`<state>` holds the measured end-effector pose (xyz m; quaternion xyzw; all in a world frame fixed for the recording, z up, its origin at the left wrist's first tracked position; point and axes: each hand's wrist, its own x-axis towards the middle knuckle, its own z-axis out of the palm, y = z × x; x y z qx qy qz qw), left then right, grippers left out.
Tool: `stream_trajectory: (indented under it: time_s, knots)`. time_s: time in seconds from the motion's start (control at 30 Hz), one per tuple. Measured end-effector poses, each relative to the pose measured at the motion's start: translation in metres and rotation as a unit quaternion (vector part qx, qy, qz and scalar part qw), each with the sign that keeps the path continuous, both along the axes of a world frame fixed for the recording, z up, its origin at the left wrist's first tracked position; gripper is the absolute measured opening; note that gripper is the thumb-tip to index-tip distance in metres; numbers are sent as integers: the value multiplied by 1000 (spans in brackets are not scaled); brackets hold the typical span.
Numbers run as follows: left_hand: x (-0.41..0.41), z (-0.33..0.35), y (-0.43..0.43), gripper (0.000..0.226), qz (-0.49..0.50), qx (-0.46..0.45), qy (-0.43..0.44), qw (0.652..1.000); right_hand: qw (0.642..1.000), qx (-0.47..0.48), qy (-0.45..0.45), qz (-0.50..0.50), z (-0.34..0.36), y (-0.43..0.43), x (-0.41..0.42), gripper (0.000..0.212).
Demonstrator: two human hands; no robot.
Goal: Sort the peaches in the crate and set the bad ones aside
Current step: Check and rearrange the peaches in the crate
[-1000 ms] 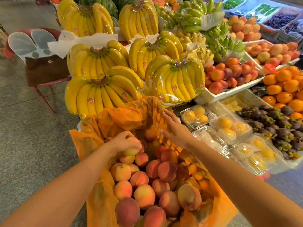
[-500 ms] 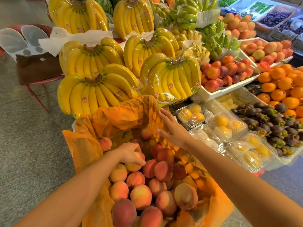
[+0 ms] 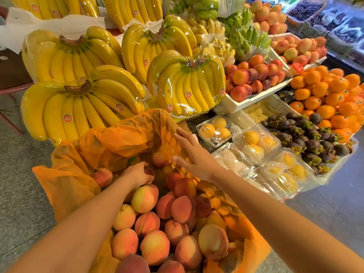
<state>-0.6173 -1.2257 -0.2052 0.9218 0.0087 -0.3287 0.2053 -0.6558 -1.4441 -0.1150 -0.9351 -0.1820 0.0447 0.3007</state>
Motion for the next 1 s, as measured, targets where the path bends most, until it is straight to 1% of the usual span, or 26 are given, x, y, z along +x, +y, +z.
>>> stream_trajectory:
  time_s: [0.1, 0.17, 0.2, 0.23, 0.27, 0.3, 0.33, 0.37, 0.43, 0.5, 0.53, 0.57, 0.63, 0.73, 0.8, 0.83, 0.87, 0.9, 0.93, 1.0]
  knots:
    - [5, -8, -2, 71, -10, 19, -22, 1000, 1000, 3, 1, -4, -2, -1, 0, 68]
    - [8, -9, -3, 62, 0, 9, -33, 999, 1000, 6, 2, -6, -2, -2, 1, 67]
    - [9, -9, -2, 56, 32, -33, -19, 999, 1000, 6, 3, -6, -2, -2, 1, 67]
    - [10, -8, -1, 50, 82, -100, 7, 992, 1000, 6, 4, -7, -2, -2, 1, 66]
    - [10, -3, -1, 43, 135, -176, 41, 974, 1000, 5, 5, -8, -1, -2, 1, 66]
    - [8, 4, -1, 36, 183, -247, 76, 948, 1000, 6, 8, -9, -1, -2, 0, 66]
    - [6, 14, 0, 34, 227, -309, 110, 917, 1000, 8, 11, -10, -1, -1, 0, 65]
    - [3, 24, 1, 35, 266, -370, 145, 878, 1000, 10, 15, -10, 0, -1, -1, 64]
    - [-2, 45, 5, 38, 307, -466, 201, 805, 1000, 13, 23, -13, 2, 0, -1, 64]
    - [-6, 63, 12, 41, 323, -522, 240, 752, 999, 17, 37, -17, 4, 0, -2, 63]
    - [-8, 70, 15, 43, 329, -537, 255, 734, 999, 19, 44, -19, 5, 1, -2, 63]
    - [-10, 76, 17, 44, 331, -549, 266, 720, 999, 19, 47, -19, 6, 1, -2, 63]
    - [-13, 83, 20, 44, 332, -559, 278, 707, 999, 15, 44, -20, 8, 1, -4, 64]
    - [-16, 85, 26, 44, 314, -565, 281, 710, 999, 11, 44, -19, 9, 2, -4, 64]
    - [-17, 84, 30, 43, 292, -558, 268, 729, 999, 11, 45, -20, 9, 2, -4, 64]
    - [-18, 83, 31, 43, 282, -550, 252, 744, 999, 12, 45, -20, 9, 2, -4, 64]
    - [-18, 82, 30, 40, 272, -539, 226, 764, 999, 13, 45, -20, 9, 2, -4, 64]
    - [-18, 79, 29, 35, 258, -520, 186, 792, 999, 14, 44, -20, 10, 3, -4, 64]
    - [-18, 77, 27, 28, 235, -485, 136, 831, 999, 14, 44, -19, 10, 3, -4, 64]
    - [-16, 72, 22, 20, 175, -374, 34, 910, 999, 15, 45, -18, 10, 2, -4, 63]
